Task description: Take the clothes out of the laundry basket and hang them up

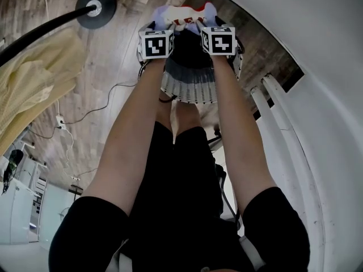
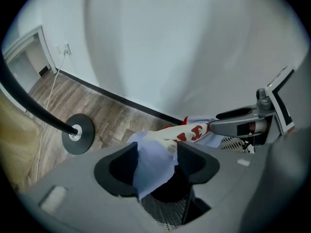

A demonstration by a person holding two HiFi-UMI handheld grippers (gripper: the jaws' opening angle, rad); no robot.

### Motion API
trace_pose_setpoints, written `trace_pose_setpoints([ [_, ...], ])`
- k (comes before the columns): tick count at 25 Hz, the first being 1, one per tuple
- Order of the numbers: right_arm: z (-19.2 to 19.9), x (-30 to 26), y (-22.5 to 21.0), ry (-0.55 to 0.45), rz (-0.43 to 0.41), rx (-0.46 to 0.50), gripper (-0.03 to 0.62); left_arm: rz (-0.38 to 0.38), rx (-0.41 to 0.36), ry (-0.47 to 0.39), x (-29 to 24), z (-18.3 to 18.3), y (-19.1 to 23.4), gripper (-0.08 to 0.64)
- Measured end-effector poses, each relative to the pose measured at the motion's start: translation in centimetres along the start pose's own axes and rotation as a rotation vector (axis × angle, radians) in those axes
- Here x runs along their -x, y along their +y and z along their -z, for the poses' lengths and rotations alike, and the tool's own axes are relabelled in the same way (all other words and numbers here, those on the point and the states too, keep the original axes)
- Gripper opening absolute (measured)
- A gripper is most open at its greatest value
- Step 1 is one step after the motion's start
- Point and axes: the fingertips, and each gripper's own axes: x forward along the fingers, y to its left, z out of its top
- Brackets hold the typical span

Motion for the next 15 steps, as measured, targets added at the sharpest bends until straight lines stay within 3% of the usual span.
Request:
trace_pose_setpoints([
  [2, 0.0, 0.0, -0.3, 0.007, 0.023, 0.019, 0.245, -0.022, 0.004, -0.002, 0.0, 0.0, 0.5, 0.238],
  [8, 0.0, -1.0, 0.3, 0.029, 0.039, 0.118, 0.231, -0.035, -0.006, -0.016, -1.1, 0.3, 0.5, 0.225],
  [13, -0.2, -1.0, 1.9, 0.049, 0.038, 0.203, 0.153, -0.069, -0.072, -0.038, -0.7, -0.1, 0.3, 0.143],
  [15, -0.4, -0.8, 2.3, 0.051, 0.036, 0.205, 0.120, -0.065, -0.061, -0.047, -0.4, -0.2, 0.2, 0.097],
])
